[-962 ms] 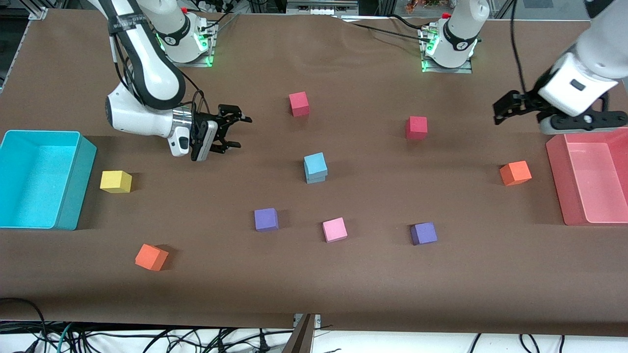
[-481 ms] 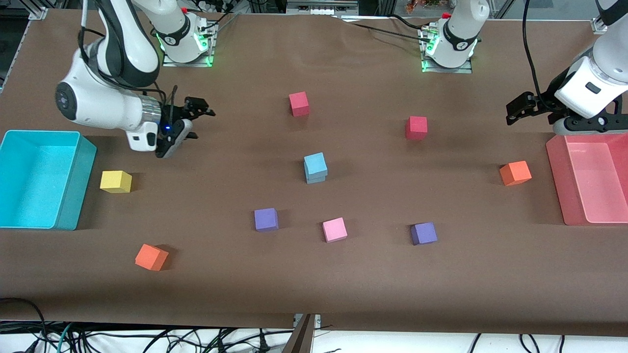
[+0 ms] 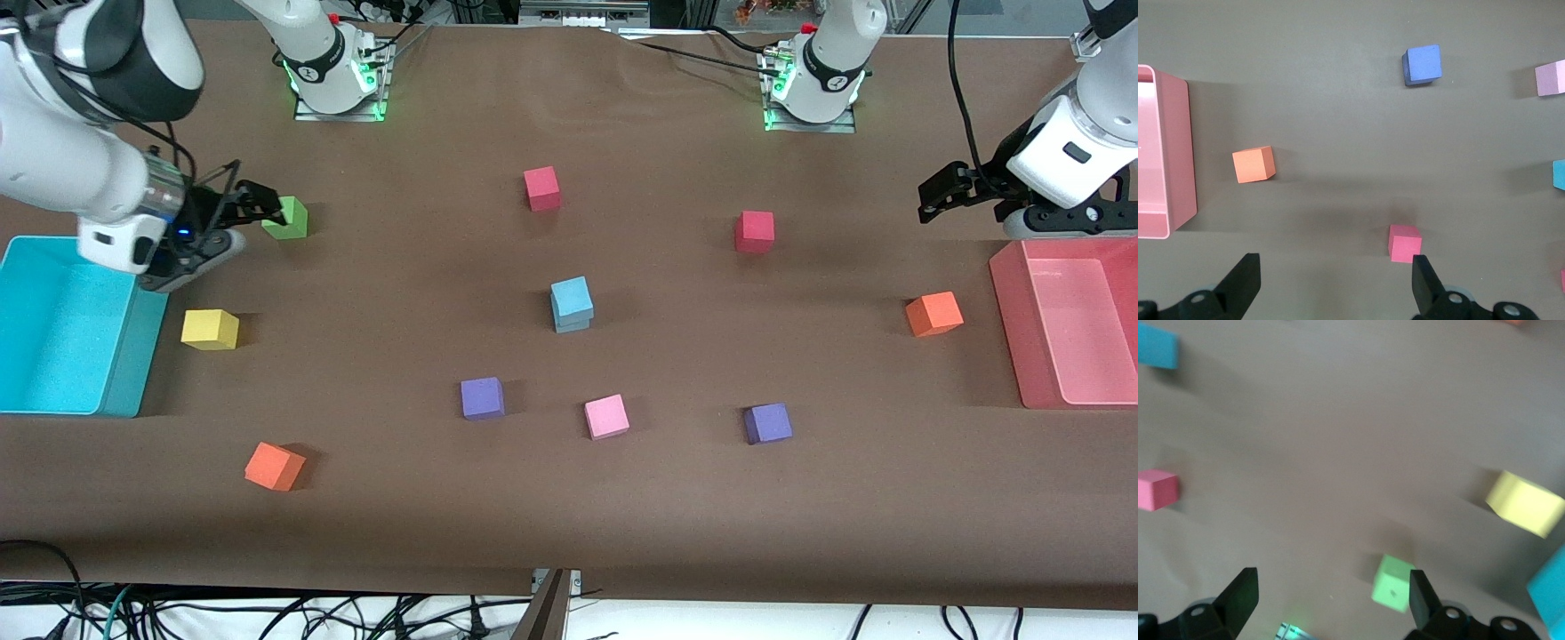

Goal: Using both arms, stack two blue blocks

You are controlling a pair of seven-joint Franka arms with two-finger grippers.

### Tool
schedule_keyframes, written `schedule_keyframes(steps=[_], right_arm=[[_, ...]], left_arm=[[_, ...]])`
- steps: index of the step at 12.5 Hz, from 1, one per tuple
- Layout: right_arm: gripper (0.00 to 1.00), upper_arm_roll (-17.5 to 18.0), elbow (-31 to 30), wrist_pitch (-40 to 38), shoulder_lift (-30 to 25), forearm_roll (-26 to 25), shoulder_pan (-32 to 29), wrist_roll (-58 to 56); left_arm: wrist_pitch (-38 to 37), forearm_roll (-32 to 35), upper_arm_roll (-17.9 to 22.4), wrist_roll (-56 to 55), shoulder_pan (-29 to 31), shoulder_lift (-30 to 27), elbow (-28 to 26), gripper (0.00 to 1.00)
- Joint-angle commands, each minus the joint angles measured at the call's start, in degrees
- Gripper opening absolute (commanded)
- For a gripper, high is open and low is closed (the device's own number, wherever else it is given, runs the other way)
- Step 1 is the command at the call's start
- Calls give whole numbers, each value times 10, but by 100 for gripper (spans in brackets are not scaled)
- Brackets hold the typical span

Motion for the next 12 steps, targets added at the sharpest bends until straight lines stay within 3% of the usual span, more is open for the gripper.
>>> schedule_keyframes(steps=[1, 3, 4, 6, 9, 12], right_arm=[[100, 33, 79, -75, 0, -81, -19, 96], [100, 24, 149, -115, 8, -74, -19, 106], [100, -11, 165, -97, 12, -50, -18, 100], [100, -19, 145, -15, 19, -35, -17, 106], [100, -19, 120, -17, -2, -23, -16, 228], [100, -16, 115, -5, -4, -25, -17, 209]], left_arm=[[-3, 9, 0, 13, 5, -15, -9, 100], [-3, 9, 0, 13, 5, -14, -10, 100], [-5, 9, 0, 13, 5, -14, -10, 100], [-11, 9, 0, 13, 5, -14, -8, 100], [-11, 9, 1, 13, 5, -14, -8, 100], [-23, 10, 1, 12, 4, -15, -6, 100]])
